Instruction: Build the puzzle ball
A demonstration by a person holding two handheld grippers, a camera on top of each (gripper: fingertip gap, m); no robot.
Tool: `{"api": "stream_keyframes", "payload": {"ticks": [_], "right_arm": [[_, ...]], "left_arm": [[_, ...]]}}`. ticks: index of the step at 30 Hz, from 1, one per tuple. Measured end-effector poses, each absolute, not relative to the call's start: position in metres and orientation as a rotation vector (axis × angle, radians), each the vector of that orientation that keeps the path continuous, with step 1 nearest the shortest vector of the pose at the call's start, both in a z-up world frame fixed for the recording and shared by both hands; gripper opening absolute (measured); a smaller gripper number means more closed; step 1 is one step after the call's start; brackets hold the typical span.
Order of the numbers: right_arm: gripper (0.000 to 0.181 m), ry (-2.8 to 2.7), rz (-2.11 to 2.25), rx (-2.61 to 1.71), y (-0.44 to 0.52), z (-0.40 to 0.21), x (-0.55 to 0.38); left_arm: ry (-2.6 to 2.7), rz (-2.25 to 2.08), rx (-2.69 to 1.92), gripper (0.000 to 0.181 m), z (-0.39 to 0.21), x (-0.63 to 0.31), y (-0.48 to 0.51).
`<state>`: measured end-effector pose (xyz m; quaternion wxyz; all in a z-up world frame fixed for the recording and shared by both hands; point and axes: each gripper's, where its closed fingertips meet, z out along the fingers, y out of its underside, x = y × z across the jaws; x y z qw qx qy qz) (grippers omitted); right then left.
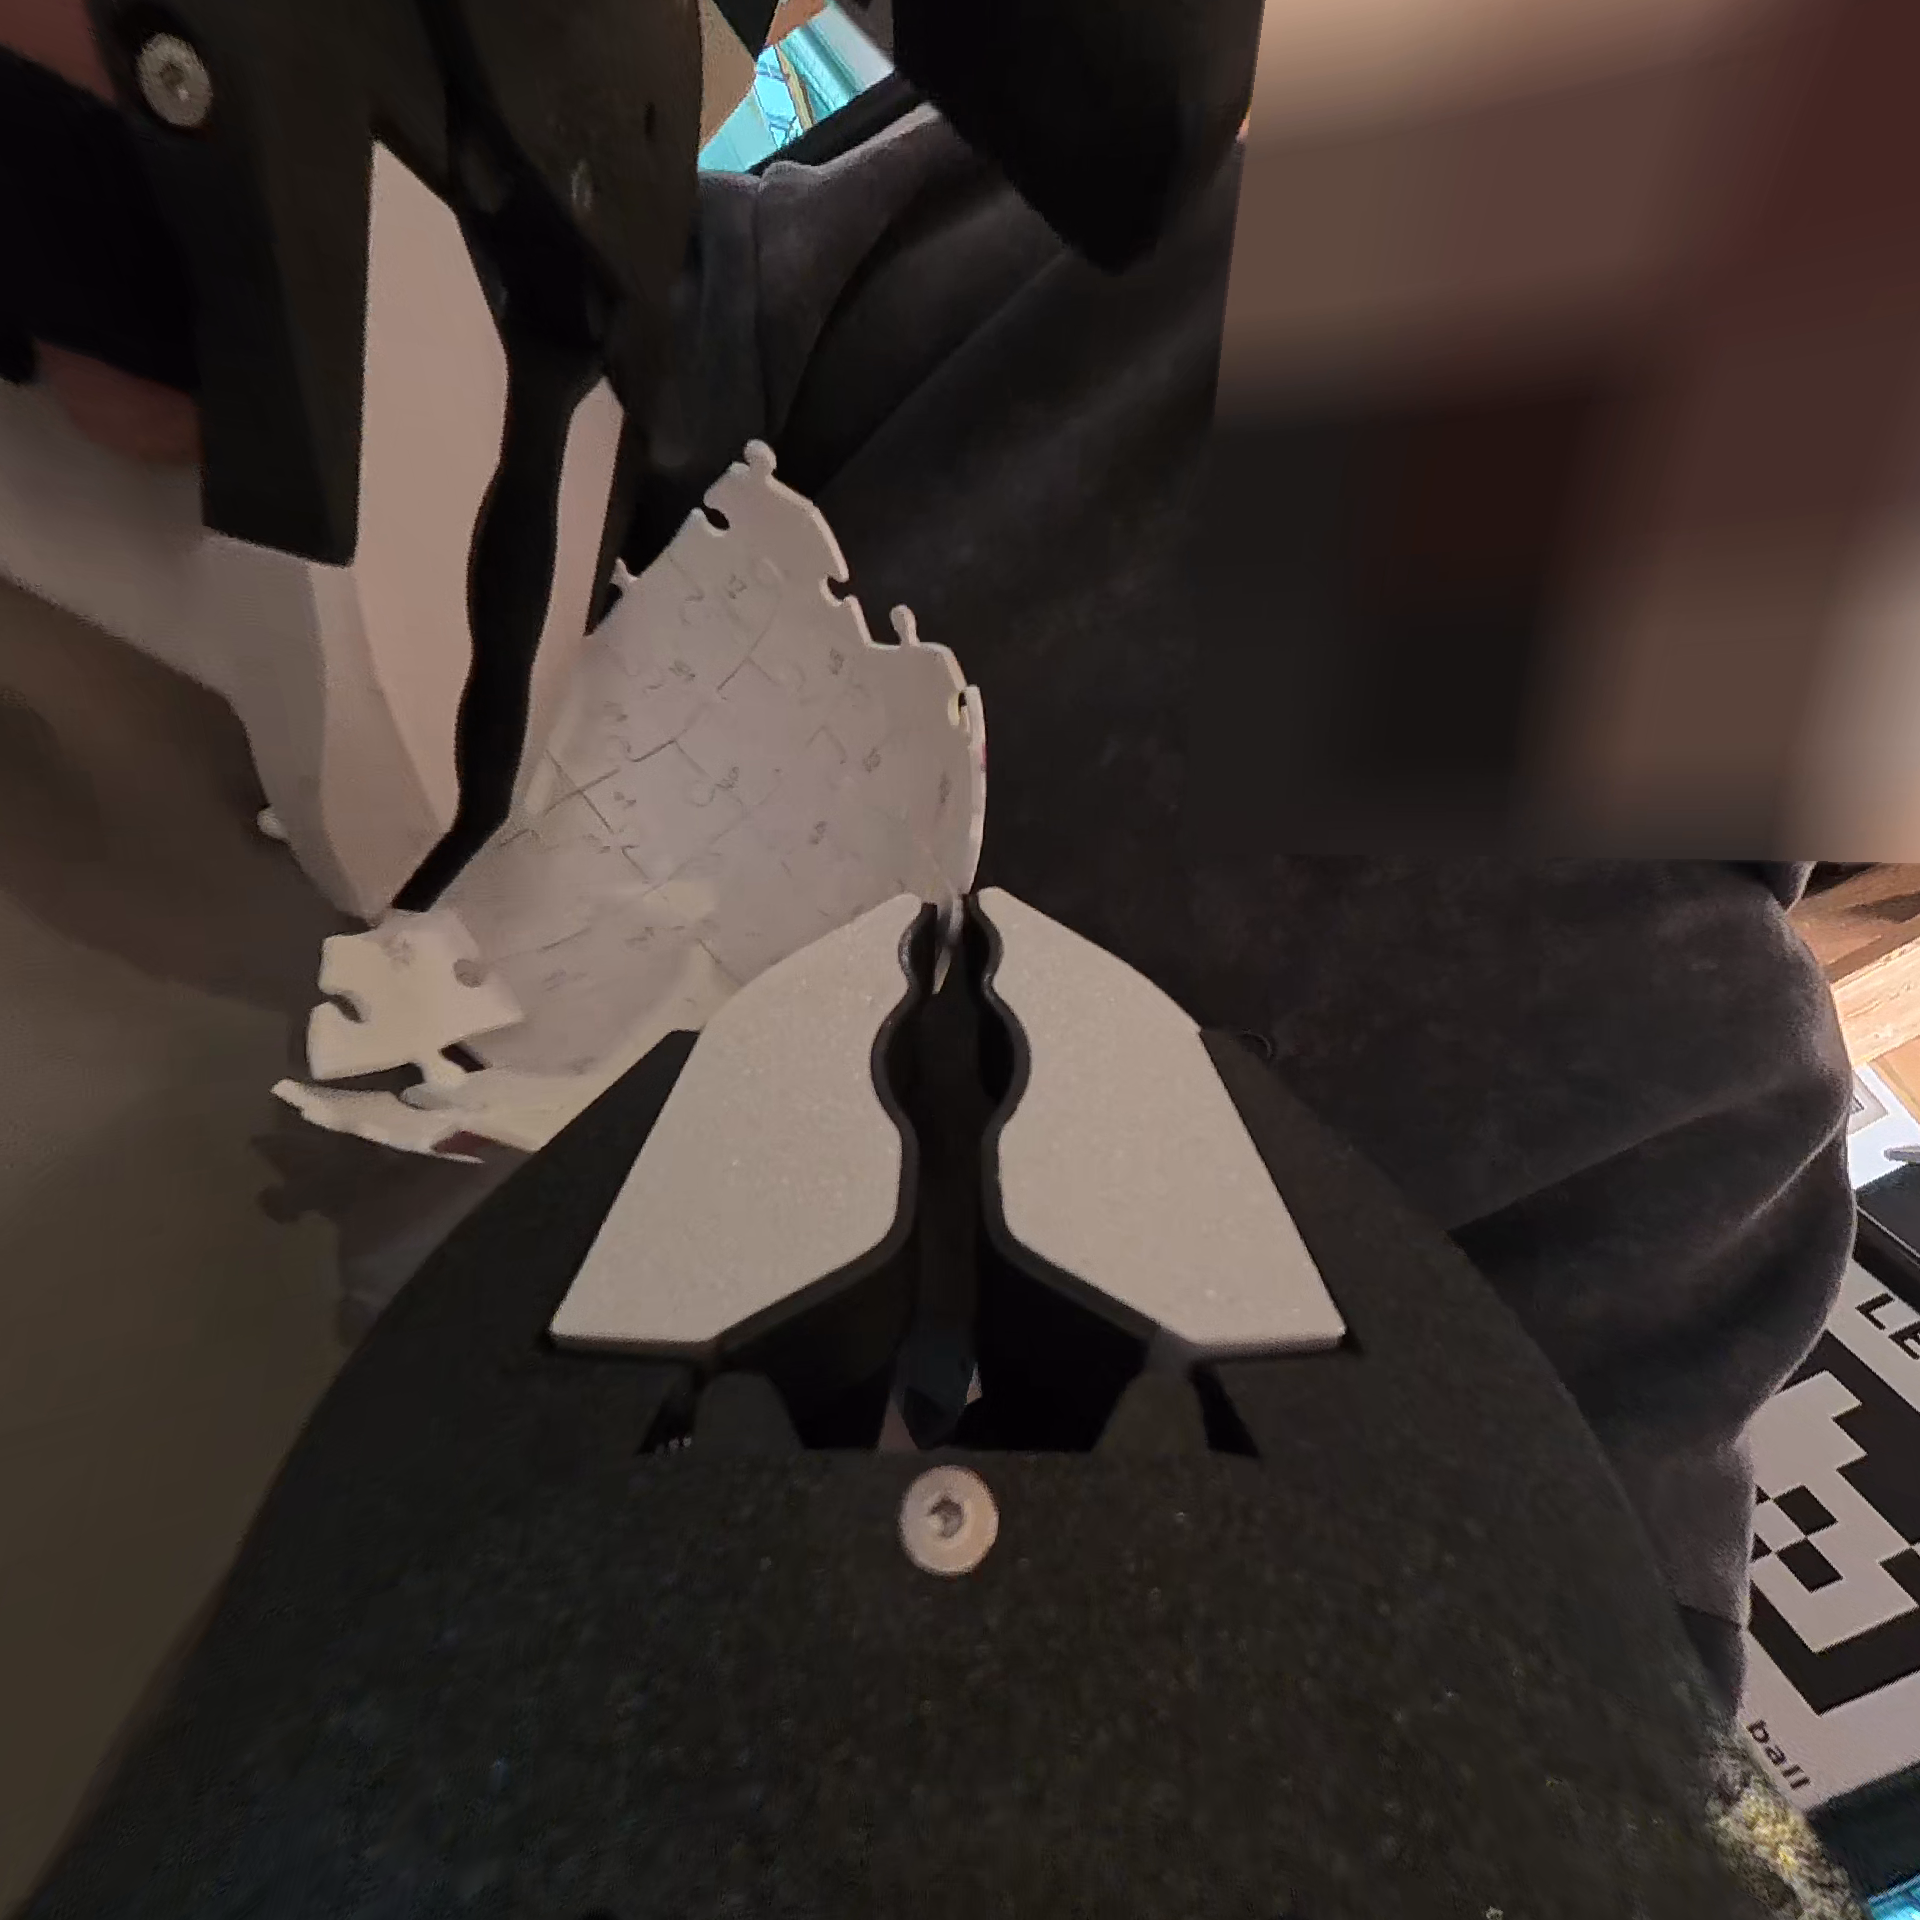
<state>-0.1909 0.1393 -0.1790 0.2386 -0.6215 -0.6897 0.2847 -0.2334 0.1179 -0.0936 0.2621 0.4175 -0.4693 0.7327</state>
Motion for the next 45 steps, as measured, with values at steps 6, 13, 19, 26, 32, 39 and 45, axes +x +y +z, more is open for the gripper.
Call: {"api": "stream_keyframes", "payload": {"ticks": [6, 13, 19, 26, 32, 39, 45], "right_arm": [[0.000, -1.798, 0.892, -1.789, 0.135, -0.188, -0.190], [0.000, -1.768, 0.992, -1.811, 0.135, -0.185, -0.188], [0.009, -1.780, 0.914, -1.821, 0.141, -0.188, -0.183], [0.007, -1.838, 0.852, -1.803, 0.137, -0.193, -0.180], [0.002, -1.845, 0.823, -1.804, 0.137, -0.195, -0.181], [0.000, -1.847, 0.832, -1.806, 0.136, -0.194, -0.182], [0.000, -1.825, 0.850, -1.816, 0.136, -0.193, -0.186]], "left_arm": [[-1.250, 1.997, 1.139, 0.004, -0.093, -0.232, 0.121], [-1.225, 1.997, 1.147, 0.004, -0.094, -0.231, 0.123], [-1.221, 1.997, 1.149, 0.004, -0.094, -0.231, 0.123], [-1.232, 1.990, 1.154, 0.004, -0.095, -0.232, 0.121], [-1.225, 1.993, 1.156, 0.004, -0.094, -0.231, 0.122], [-1.221, 1.992, 1.154, 0.004, -0.094, -0.231, 0.122], [-1.221, 1.992, 1.155, 0.004, -0.094, -0.231, 0.122]]}}
